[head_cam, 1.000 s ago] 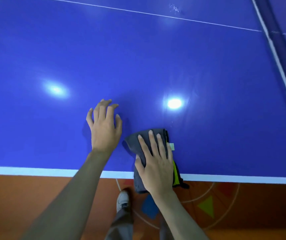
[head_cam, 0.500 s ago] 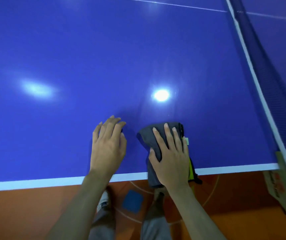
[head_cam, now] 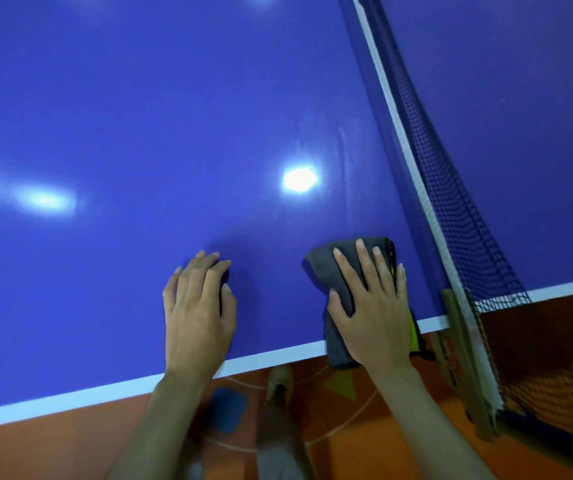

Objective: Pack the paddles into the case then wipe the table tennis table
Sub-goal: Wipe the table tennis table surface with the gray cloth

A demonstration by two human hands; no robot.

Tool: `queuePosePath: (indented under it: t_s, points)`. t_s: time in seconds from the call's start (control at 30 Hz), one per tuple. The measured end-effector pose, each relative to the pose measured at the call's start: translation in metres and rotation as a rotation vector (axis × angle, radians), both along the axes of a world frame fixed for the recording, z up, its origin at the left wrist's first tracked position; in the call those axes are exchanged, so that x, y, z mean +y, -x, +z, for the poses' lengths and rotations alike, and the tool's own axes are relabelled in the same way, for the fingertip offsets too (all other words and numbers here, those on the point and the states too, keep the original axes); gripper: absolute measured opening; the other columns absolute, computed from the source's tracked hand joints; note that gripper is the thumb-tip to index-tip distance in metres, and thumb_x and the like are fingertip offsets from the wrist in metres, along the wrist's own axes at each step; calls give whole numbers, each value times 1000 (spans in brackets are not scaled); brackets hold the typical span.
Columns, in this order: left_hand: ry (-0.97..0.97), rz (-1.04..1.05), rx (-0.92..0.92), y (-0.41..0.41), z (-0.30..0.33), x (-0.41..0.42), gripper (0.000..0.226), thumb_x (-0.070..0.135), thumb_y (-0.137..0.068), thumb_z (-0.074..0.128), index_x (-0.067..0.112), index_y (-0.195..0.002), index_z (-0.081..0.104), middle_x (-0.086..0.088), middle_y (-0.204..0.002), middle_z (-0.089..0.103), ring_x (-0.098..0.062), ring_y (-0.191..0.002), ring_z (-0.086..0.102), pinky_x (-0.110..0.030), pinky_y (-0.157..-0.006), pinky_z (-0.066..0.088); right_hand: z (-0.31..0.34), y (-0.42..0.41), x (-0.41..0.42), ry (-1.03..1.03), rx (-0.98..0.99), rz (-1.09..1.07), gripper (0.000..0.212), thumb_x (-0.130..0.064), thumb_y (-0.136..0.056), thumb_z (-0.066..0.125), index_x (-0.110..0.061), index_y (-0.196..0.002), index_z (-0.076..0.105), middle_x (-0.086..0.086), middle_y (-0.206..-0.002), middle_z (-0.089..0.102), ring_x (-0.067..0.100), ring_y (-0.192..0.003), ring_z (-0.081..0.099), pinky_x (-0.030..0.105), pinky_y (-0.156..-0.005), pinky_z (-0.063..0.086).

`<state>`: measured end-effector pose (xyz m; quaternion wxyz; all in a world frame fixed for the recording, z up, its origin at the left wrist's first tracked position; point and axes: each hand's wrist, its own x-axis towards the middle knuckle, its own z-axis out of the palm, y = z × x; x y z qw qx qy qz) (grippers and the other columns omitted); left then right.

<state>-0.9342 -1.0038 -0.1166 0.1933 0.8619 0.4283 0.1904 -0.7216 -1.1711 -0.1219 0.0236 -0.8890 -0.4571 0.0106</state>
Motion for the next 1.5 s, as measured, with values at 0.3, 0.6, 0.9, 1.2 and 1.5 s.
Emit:
queuePosePath:
  t_s: [0.3, 0.6, 0.9, 1.2, 1.5]
  points:
    - [-22, -24, 57, -33, 16, 0, 34, 16, -98, 52, 10, -130, 63, -7, -141, 58, -30, -141, 46, -51, -113, 37, 1, -65, -38, 24, 13, 20, 63, -51, -106, 29, -34, -165, 17, -1, -174, 10, 22, -160, 10, 56, -126, 19]
    - [-14, 11, 61, -14, 44, 23, 39, 24, -99, 49, 14, -134, 60, -5, -142, 56, -29, -139, 47, -47, -110, 37, 2, -113, 45, -30, 115, -113, 65, -53, -105, 29, -33, -165, 16, -1, -174, 7, 23, -160, 4, 56, -128, 7]
    - [30, 159, 20, 37, 44, 67, 38, 5, -97, 63, 11, -135, 60, -7, -141, 56, -30, -138, 47, -50, -107, 38, 1, -36, 94, -11, -12, -93, 64, -50, -106, 30, -25, -165, 23, 7, -171, 20, 31, -158, 20, 57, -125, 19]
    - [65, 301, 30, 141, 48, 140, 39, 3, -94, 65, 14, -132, 61, -6, -139, 57, -31, -135, 49, -53, -103, 41, 1, 126, 200, 21, 27, 44, 64, -49, -108, 31, -25, -165, 20, 8, -173, 13, 33, -159, 13, 58, -125, 18]
    - [119, 448, -29, 218, 52, 193, 37, 4, -96, 61, 15, -131, 60, -3, -140, 56, -25, -139, 47, -48, -108, 40, 1, 302, 296, 19, 122, 148, 65, -51, -108, 30, -26, -166, 13, 7, -174, 5, 32, -160, 4, 57, -125, 17]
